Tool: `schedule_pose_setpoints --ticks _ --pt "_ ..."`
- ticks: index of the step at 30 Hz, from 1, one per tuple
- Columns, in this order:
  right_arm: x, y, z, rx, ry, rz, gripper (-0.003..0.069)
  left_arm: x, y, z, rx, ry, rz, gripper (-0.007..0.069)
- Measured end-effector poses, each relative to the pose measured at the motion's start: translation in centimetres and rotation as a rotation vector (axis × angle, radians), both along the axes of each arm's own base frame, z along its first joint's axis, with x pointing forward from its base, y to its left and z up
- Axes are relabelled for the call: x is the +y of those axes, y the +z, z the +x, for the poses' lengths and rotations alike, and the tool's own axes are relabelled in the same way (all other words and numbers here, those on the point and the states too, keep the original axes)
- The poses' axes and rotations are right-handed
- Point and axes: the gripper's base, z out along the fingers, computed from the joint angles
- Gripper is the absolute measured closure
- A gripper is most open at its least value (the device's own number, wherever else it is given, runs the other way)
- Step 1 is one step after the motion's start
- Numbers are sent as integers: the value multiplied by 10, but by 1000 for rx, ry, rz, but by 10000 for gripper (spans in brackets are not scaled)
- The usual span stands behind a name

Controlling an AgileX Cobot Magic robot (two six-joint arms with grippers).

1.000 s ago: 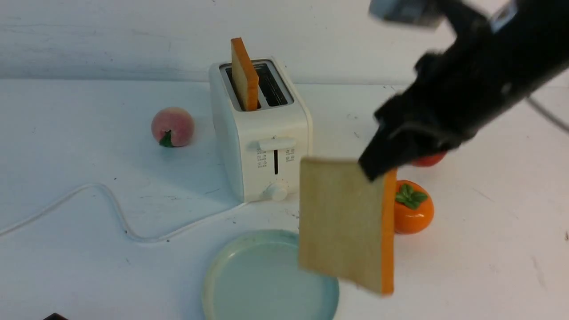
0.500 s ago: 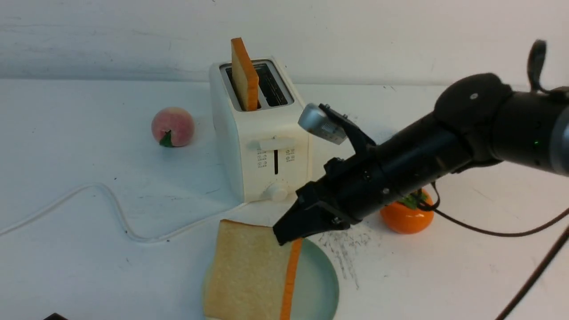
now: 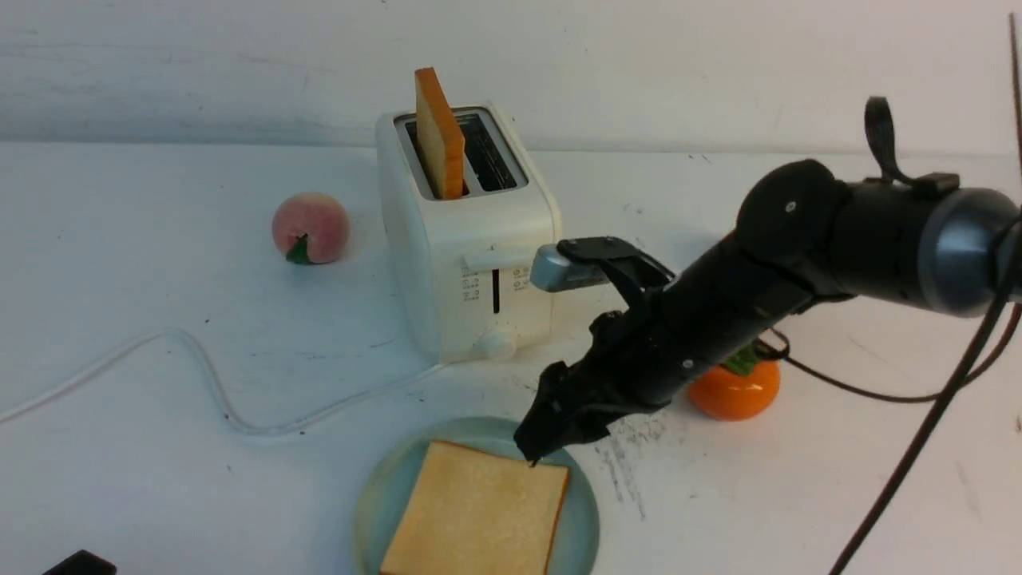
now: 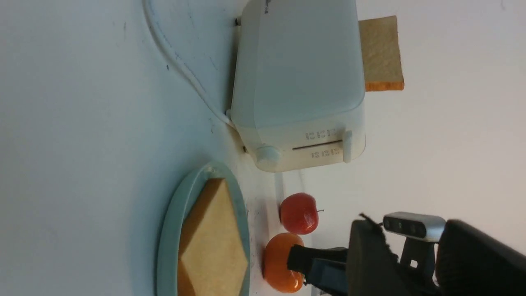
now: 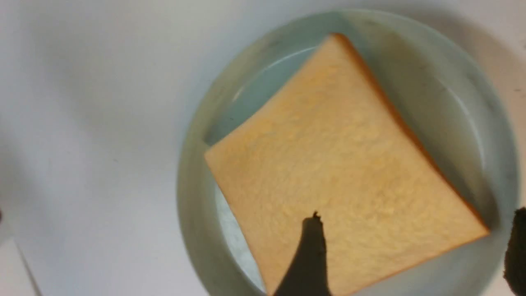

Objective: Take toasted bread from bread machine on white table place on plate.
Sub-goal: 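Place the held slice of bread on top of the slice on the plate with the right gripper, then reach for a toast slice standing in the toaster with the left gripper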

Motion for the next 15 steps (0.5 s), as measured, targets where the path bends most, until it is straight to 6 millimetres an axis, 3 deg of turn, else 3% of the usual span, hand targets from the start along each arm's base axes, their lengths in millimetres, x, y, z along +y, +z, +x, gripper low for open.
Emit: schedule_pose_setpoints --ticks 2,3,6,8,10,13,15 --pt "-6 23 1 -58 -1 -62 29 2 2 1 -18 21 -8 388" --pt "-7 24 1 -61 -4 -69 29 2 2 1 -18 21 -9 388" --pt "-21 68 0 -127 -65 -185 109 4 4 1 -36 43 -39 388" --pt "-31 96 -3 -157 -121 -251 197 5 5 1 -45 55 -60 391" --pt "-47 129 -13 -189 -199 -333 343 4 13 0 -63 49 -67 412" --pt "-68 169 -32 -281 -315 -370 552 1 54 -9 -162 -2 -45 487" --pt "-83 193 -53 -332 -395 -354 650 0 80 -18 -245 -17 32 546"
